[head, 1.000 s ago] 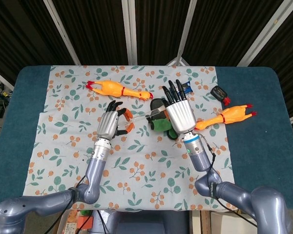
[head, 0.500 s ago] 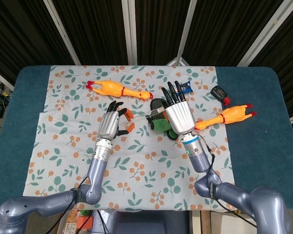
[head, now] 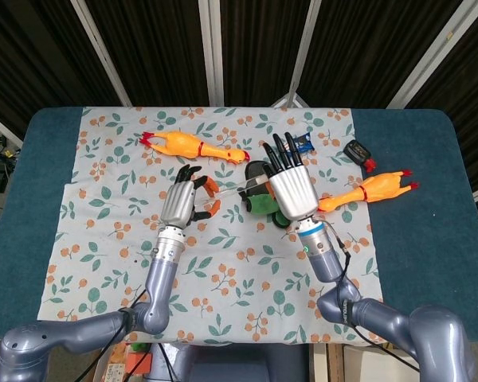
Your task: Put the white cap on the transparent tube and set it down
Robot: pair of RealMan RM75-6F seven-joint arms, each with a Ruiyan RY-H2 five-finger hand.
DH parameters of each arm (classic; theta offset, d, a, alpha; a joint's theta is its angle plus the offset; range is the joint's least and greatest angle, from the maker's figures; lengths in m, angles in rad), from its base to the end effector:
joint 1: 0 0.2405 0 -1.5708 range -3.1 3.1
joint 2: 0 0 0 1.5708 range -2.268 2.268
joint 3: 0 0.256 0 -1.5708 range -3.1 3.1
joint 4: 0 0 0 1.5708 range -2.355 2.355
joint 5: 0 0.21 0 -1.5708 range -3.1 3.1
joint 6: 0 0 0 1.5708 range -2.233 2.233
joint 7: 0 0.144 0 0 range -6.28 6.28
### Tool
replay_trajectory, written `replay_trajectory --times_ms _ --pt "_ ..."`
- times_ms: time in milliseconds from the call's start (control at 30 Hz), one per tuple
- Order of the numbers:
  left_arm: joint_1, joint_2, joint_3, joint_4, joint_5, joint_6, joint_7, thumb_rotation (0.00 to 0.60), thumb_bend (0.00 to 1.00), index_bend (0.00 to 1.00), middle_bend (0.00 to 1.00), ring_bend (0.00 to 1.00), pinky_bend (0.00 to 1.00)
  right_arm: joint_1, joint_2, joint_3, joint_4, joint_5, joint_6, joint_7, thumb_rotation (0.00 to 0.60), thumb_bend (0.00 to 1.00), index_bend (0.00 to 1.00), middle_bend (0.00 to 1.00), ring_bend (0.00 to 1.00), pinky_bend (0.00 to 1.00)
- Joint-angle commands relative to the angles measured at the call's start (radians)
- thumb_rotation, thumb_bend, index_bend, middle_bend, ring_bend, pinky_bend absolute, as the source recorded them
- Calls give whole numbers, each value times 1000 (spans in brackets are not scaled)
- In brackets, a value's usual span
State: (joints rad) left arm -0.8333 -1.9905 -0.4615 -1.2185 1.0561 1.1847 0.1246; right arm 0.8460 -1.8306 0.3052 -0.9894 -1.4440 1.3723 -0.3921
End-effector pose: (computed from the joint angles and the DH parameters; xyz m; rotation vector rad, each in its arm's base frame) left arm -0.0587 0.3684 -0.0631 -1.3370 -1.2841 -1.4434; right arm -0.0913 -0.3904 0.0033 1.5308 -0.2600 1.2205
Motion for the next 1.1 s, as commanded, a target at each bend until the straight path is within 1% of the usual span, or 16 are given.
replay_trajectory --times_ms 33,1100 --pt "-3 -1 -2 -1 -3 -2 5 600 796 660 663 141 0 0 1 -1 -4 -2 2 0 600 412 735 227 24 6" --pt "-28 -23 -22 16 -21 -5 24 600 796 660 663 141 0 -8 18 -7 -39 -8 -3 -6 600 411 734 227 25 6"
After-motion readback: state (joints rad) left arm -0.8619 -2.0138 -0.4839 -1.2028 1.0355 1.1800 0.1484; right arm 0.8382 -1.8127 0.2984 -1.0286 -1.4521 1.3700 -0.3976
